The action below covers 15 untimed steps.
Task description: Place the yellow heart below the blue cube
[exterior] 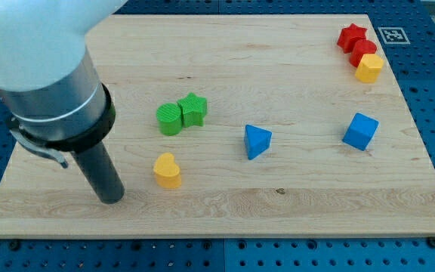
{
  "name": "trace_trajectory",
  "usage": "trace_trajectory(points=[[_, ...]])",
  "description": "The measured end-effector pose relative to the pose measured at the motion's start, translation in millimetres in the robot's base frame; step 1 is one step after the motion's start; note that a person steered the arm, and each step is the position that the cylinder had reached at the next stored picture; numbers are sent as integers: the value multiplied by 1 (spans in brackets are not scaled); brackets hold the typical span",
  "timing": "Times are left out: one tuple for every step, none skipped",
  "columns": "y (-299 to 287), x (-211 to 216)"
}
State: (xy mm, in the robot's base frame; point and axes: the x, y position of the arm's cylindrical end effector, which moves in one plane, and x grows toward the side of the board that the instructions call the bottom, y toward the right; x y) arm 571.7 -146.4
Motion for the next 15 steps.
trace_trajectory(points=[[-1, -20], [33, -17], [50, -17], [65, -17], [71, -17], [54, -31], [76, -30], [93, -27], [103, -25], [103, -24], [120, -16], [134, -14], [144, -14], [125, -16], [125, -20]])
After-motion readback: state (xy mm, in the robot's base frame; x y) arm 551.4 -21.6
